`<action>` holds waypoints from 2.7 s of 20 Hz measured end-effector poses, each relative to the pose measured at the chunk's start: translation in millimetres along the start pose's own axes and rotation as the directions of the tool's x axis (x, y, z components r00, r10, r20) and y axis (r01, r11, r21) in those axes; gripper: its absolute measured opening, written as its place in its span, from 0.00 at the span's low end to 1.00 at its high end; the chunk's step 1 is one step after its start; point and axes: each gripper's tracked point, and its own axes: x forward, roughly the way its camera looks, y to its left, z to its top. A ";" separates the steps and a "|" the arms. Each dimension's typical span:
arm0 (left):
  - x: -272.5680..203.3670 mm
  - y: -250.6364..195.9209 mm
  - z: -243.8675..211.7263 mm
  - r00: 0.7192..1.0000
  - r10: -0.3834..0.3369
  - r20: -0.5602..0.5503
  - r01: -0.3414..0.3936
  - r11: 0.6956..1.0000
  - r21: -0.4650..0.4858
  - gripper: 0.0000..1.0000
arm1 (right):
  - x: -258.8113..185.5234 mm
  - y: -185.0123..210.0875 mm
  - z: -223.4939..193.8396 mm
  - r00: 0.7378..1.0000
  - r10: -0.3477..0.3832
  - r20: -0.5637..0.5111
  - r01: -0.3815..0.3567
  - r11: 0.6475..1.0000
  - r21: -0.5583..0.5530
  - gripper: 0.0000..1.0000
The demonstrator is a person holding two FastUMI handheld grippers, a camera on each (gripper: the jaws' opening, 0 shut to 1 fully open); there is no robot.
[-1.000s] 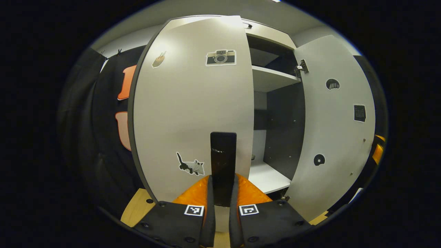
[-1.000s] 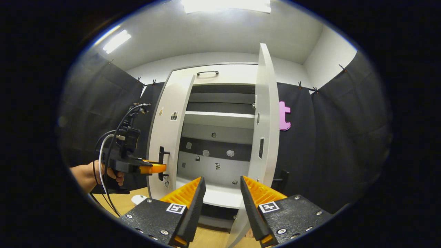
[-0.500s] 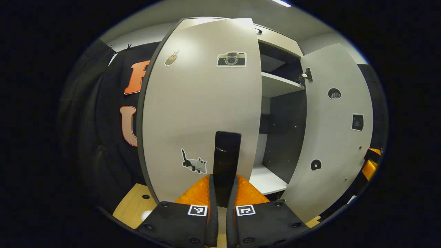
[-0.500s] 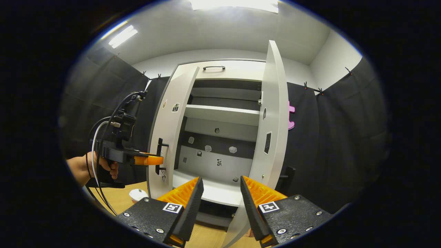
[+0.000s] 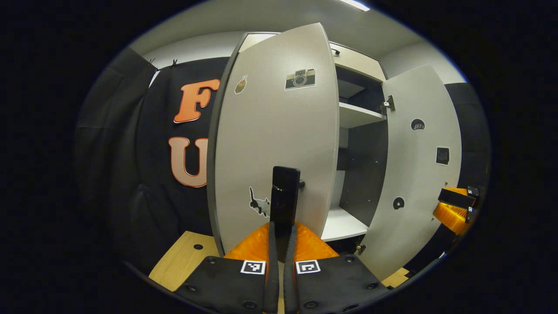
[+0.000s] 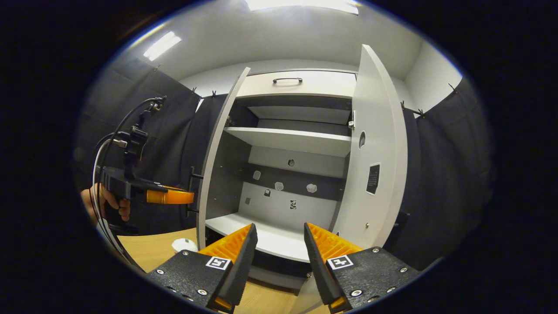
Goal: Open the right door of the double-door shoe cabinet with the right hand, and open the left door with the left hand.
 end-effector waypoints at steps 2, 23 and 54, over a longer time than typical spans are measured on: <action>-3.3 3.3 -1.3 1.000 0.010 -0.003 -0.010 1.000 -0.004 0.11 | 7.4 13.1 -2.9 0.999 0.031 -0.008 -0.031 1.000 0.005 0.66; -69.7 104.9 31.9 0.940 0.324 0.106 -0.337 0.931 0.141 0.07 | 18.4 42.1 -0.9 0.999 0.040 -0.035 -0.041 0.999 -0.026 0.72; -32.2 -51.4 63.8 0.974 0.122 0.191 -0.148 0.980 0.133 0.96 | 10.5 -34.2 33.3 0.991 -0.121 0.059 0.119 0.992 0.036 0.92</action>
